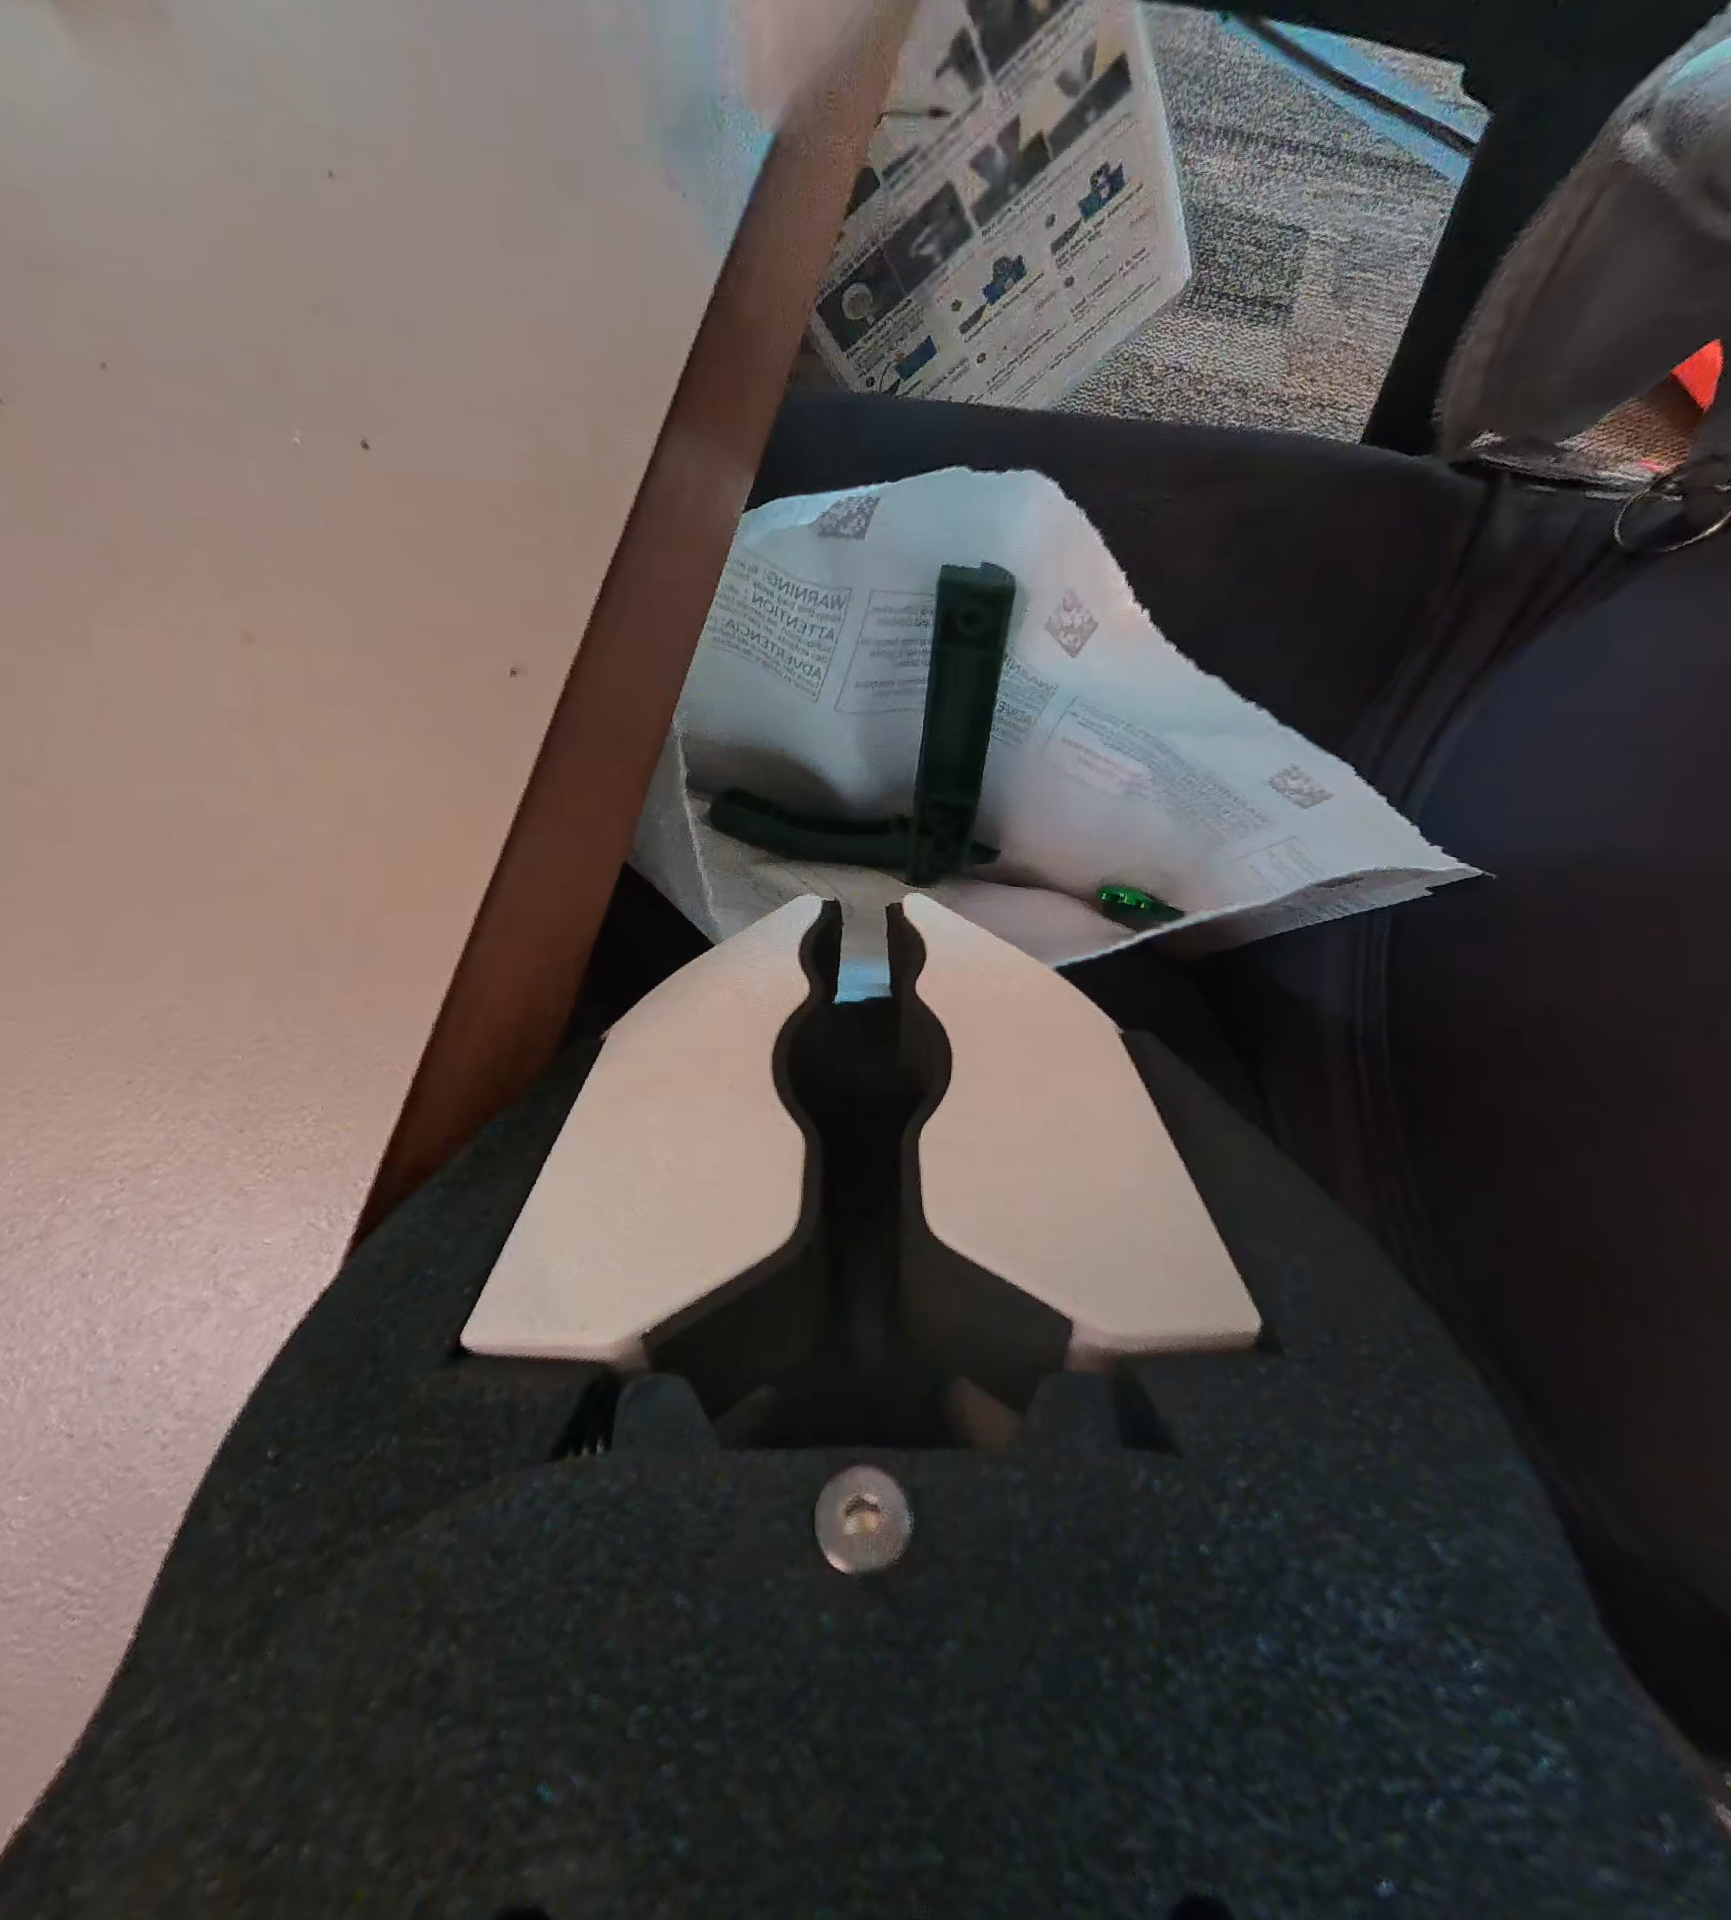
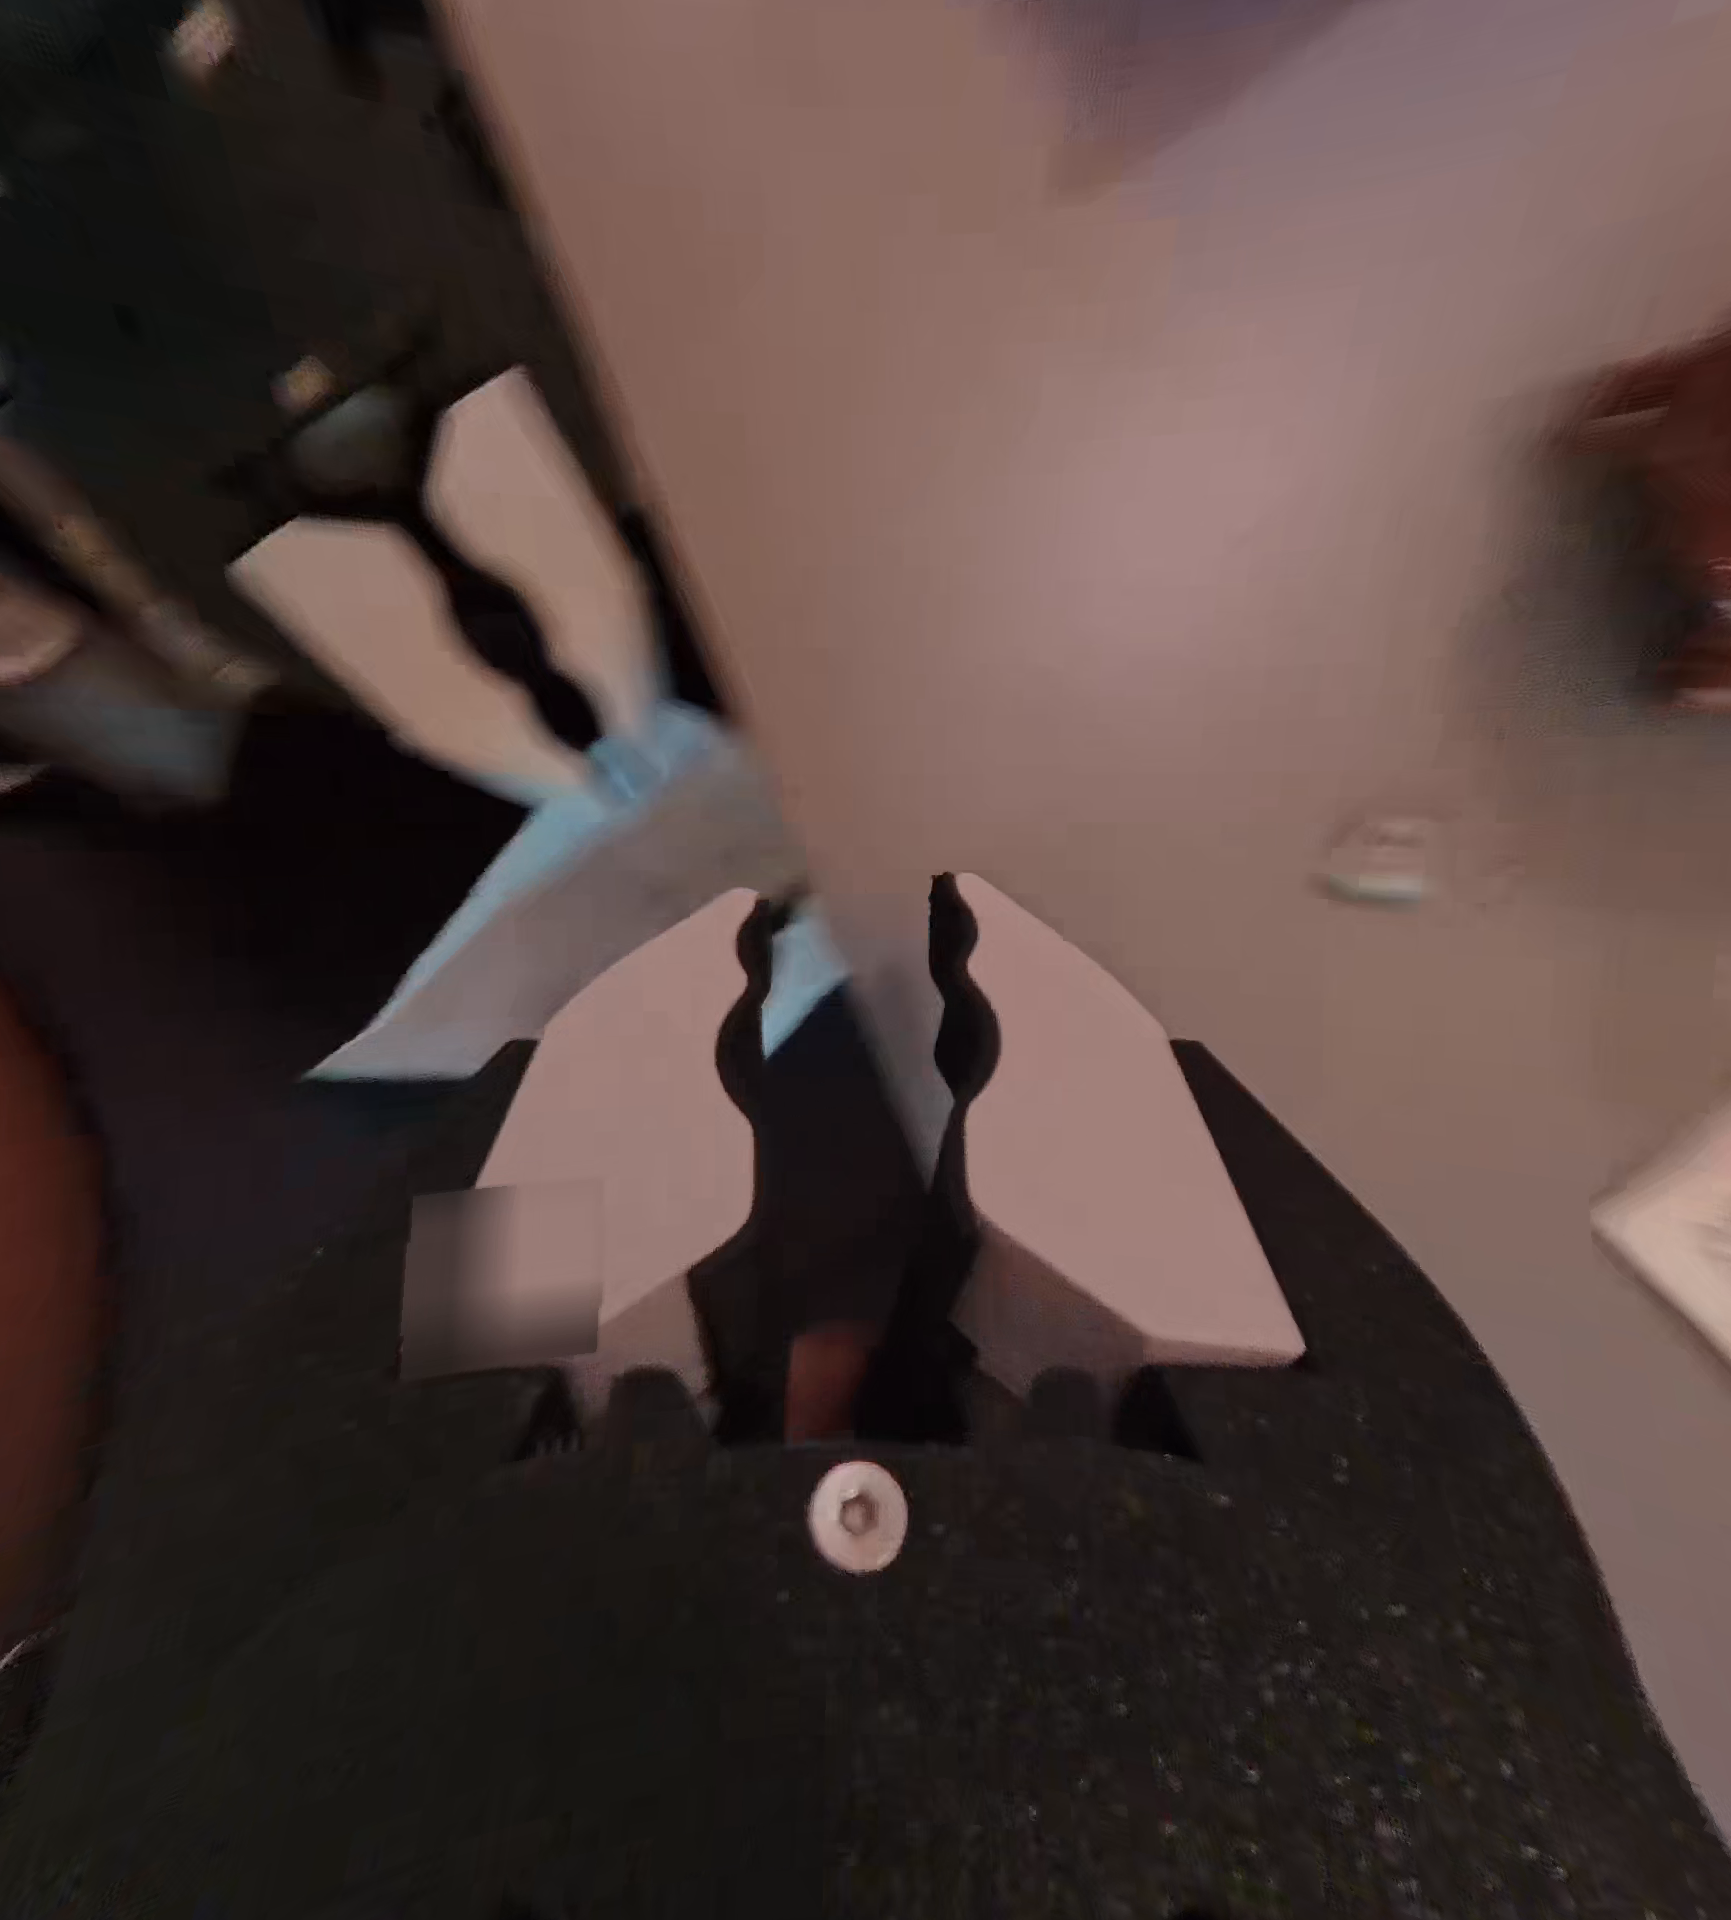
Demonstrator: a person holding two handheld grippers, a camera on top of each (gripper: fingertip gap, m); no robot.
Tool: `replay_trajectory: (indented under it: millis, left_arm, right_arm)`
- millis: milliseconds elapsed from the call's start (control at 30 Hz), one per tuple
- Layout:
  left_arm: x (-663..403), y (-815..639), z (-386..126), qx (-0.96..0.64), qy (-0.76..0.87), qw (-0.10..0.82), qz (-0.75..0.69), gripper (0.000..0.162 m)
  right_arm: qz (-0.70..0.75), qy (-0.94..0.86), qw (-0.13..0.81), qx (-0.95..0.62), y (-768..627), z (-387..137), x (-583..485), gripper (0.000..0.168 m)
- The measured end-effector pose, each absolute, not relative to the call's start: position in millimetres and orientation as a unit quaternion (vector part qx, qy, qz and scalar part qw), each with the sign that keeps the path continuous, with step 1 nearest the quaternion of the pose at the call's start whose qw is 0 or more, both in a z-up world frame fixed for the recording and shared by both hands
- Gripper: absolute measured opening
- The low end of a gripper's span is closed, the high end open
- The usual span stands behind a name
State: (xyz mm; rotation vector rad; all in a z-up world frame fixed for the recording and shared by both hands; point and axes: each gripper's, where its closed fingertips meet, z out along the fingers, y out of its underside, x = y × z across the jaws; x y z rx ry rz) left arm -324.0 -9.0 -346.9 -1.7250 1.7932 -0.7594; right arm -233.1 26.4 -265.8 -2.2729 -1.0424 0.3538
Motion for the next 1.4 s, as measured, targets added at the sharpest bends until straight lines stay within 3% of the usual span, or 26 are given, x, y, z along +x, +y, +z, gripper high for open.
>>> replay_trajectory:
  millis: [133,333,433,533,767,867,933,1100,1300,1400]
  left_arm:
    - [-323.9,-9.9,-347.3,-0.637,0.667,0.266,-0.279,0.009]
    - [-324.0,-8.8,-347.7,-0.638,0.667,0.264,-0.281,0.009]
    - [-323.3,-8.2,-349.1,-0.638,0.667,0.264,-0.281,0.009]
    - [-323.8,-8.3,-348.9,-0.638,0.667,0.264,-0.281,0.009]
    - [-323.9,-7.0,-347.4,-0.642,0.661,0.265,-0.285,0.009]
    - [-323.8,-7.4,-346.9,-0.642,0.660,0.264,-0.287,0.009]
    - [-323.5,-8.5,-346.7,-0.641,0.661,0.266,-0.286,0.009]
    - [-323.6,-11.2,-345.8,-0.636,0.666,0.266,-0.285,0.009]
    - [-322.1,-18.9,-346.3,-0.623,0.676,0.253,-0.301,0.009]
    - [-321.6,-30.3,-340.7,-0.601,0.687,0.239,-0.332,0.008]
  right_arm:
    - [0.054,-0.288,0.350,-0.890,78.0,-260.6,-181.6,0.034]
    - [0.068,-0.246,0.345,-0.903,105.4,-280.7,-174.8,0.035]
    - [0.101,-0.232,0.336,-0.907,107.8,-283.9,-178.4,0.019]
    - [0.129,-0.222,0.329,-0.909,107.2,-285.3,-179.8,0.016]
    - [0.281,-0.368,0.317,-0.828,42.5,-263.0,-253.2,0.016]
    - [0.233,-0.430,0.283,-0.825,15.7,-285.4,-267.7,0.028]
    - [0.224,-0.432,0.314,-0.815,15.8,-283.8,-273.1,0.039]
    - [0.223,-0.405,0.356,-0.812,24.3,-272.5,-263.9,0.040]
    - [0.182,-0.356,0.497,-0.770,69.2,-220.8,-231.8,0.040]
    - [0.149,-0.317,0.564,-0.748,100.5,-194.6,-205.1,0.053]
